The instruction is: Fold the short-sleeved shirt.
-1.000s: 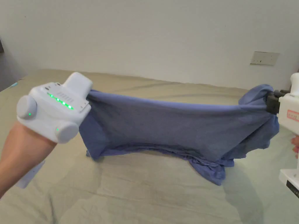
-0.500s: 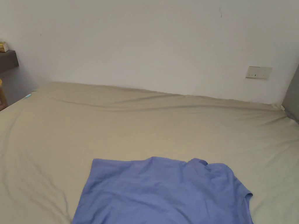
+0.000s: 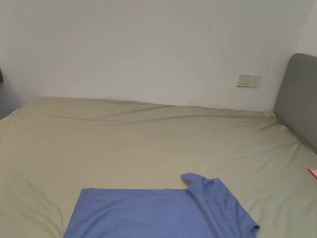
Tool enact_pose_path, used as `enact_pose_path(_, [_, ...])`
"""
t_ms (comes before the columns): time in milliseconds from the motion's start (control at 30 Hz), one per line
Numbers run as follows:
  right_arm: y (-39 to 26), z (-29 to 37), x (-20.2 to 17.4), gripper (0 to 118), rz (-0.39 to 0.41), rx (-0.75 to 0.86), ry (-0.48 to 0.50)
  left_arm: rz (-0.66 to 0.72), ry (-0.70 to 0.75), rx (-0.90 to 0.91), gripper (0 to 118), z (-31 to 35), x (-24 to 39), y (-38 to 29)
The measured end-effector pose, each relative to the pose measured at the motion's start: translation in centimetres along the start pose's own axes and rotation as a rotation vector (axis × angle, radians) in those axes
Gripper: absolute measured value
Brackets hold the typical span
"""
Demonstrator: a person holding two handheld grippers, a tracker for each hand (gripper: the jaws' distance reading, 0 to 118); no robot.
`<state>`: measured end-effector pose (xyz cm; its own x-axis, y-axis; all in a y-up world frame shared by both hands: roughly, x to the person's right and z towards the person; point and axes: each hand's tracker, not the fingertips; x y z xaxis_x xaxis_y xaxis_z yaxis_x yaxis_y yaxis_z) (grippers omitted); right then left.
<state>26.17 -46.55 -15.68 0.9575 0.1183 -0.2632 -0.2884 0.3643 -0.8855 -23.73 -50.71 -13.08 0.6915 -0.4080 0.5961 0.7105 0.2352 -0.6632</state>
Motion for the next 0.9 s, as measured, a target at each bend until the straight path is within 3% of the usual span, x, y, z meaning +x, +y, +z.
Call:
enact_pose_path(33, [0.1,-0.3,-0.2,8,-0.009,0.004,-0.012,0.006,0.009,0.004,6,0.0,0.1,0.4])
enact_pose_path(67, [0.1,-0.4,0.0,25,-0.012,0.015,-0.027,0.017,0.017,0.015,9,0.0,-0.1,0.6])
enact_pose_path(100, [0.4,-0.2,-0.1,55,-0.007,0.032,-0.041,0.042,0.032,0.033,23,0.2,-0.5,0.8])
enact_pose_path(133, [0.8,0.2,0.0,85,0.005,0.049,-0.071,0.069,0.054,0.053,50,0.5,-1.0,1.1])
enact_pose_path(167, [1.4,0.9,0.2,104,-0.003,0.073,-0.053,0.111,0.06,0.066,90,0.9,-1.5,1.7])
enact_pose_path(200, [2.1,2.2,0.4,105,-0.022,0.132,-0.036,0.167,0.048,0.095,110,1.5,-2.2,2.1])
enact_pose_path(233, [3.0,3.3,0.5,105,-0.039,0.17,-0.03,0.218,0.035,0.141,116,2.4,-3.0,2.6])
enact_pose_path(333, [6.8,8.5,0.9,105,-0.087,0.373,0.005,0.375,0.091,0.314,116,6.6,-5.5,5.6])
enact_pose_path(533, [14.4,19.0,-2.9,105,-0.033,0.82,-0.117,0.68,0.186,0.755,114,17.3,-10.2,11.4])
enact_pose_path(633, [17.1,22.4,-5.3,101,-0.039,0.971,-0.149,0.745,0.3,0.924,100,21.3,-11.2,13.8])
enact_pose_path(667, [17.6,23.0,-6.2,91,-0.042,1.015,-0.186,0.752,0.349,0.951,82,22.3,-11.2,14.3])
enact_pose_path(700, [18.1,23.4,-7.0,72,-0.038,1.059,-0.224,0.765,0.398,0.968,64,23.0,-11.3,15.0])
enact_pose_path(733, [18.8,23.5,-7.6,43,-0.016,1.083,-0.25,0.783,0.442,0.974,43,23.5,-11.3,15.8])
enact_pose_path(833, [19.7,23.5,-9.0,15,0.007,1.114,-0.238,0.761,0.474,1.002,24,23.9,-11.2,17.2])
enact_pose_path(867, [19.9,23.3,-9.3,3,0.002,1.123,-0.228,0.759,0.472,1.006,9,23.9,-11.0,17.6])
enact_pose_path(900, [20.3,23.1,-9.5,2,0.013,1.112,-0.19,0.753,0.471,1.008,6,23.8,-10.8,17.8])
